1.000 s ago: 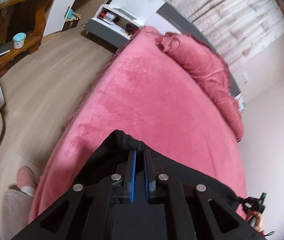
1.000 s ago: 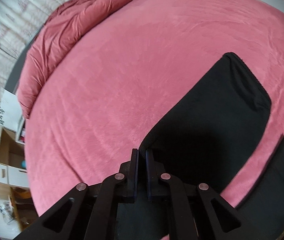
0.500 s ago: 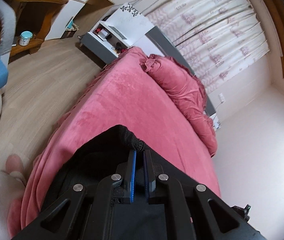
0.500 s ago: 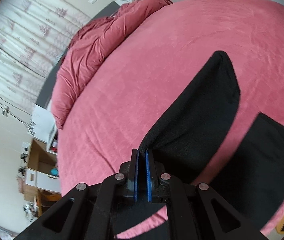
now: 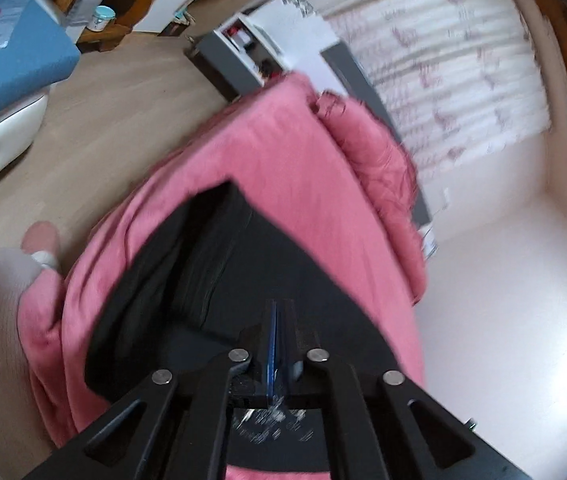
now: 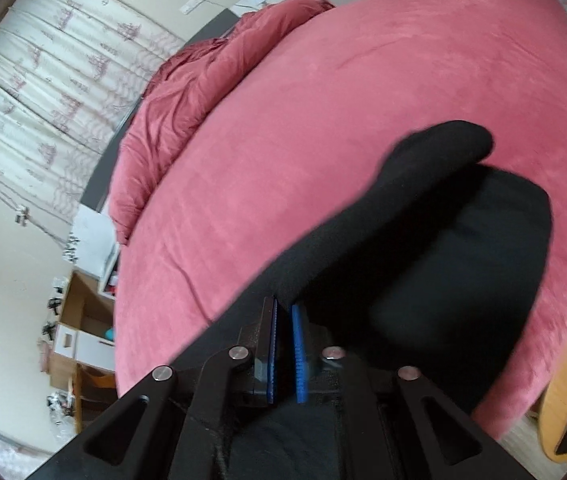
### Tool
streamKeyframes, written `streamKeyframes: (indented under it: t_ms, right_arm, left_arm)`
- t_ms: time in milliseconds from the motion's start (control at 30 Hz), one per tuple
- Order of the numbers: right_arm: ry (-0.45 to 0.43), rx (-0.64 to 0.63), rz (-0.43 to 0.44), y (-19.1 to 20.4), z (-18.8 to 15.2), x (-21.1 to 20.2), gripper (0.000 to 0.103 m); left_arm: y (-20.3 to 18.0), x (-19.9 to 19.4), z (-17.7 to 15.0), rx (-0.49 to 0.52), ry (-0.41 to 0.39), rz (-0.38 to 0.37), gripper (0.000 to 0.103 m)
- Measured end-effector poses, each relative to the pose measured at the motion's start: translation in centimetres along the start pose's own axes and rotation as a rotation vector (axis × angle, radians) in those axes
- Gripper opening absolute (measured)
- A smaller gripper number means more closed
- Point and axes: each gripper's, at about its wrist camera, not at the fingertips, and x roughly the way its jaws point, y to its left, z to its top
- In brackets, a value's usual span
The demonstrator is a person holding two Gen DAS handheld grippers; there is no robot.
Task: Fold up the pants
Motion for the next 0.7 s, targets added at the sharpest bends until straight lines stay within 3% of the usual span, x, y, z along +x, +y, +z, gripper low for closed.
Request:
streamKeyframes:
  t_ms: [33,67,100,133,367,467,600,667,700]
  right_arm:
    - [-0.004,-0.005,-0.013,-0.5,-0.8,0.2,0.017]
    - [-0.002,-0.014,-0.033,-0.8,-1.6,0.3,0.028]
    - [0.0,-0.024,-0.05,-1.0,-2.3,0.5,0.058]
    - [-0.008,-0.032,-0.049,-1.0,-3.4,0.6,0.072]
    - [0.022,-0.056,0.087,0.8,-9.4,2.1,0.072]
    - [0.022,-0.129,0.114,2.3,-11.1,3.4,0.072]
    - [0.016,-0.183,0.13,3.7,-12.0,5.3,0.072]
    - [0.022,-0.154,0.153,3.9,-11.9,6.4,0.068]
    - [0.023,-0.14,0.17,3.9,-11.9,6.8,0.059]
  left_arm:
    - [-0.3,0.4,-0.6,0.015,0.015,0.006,0.012]
    - [-0.8,1.1,-1.1,0.027,0.035,0.011,0.027]
    - [-1.2,2.0,-1.7,0.029,0.058,0.004,0.036]
    - [-1.5,2.6,-2.0,0.024,0.074,-0.007,0.037]
    - [-1.7,7.7,-3.5,-0.077,0.146,0.056,0.039]
    - [-1.2,8.7,-3.4,-0.099,0.122,0.1,0.039]
    - [0.3,9.2,-2.7,-0.19,0.07,0.101,0.039]
    - [1.4,9.4,-2.5,-0.263,0.044,0.069,0.039]
    - [1.7,9.6,-2.5,-0.293,0.044,0.053,0.038]
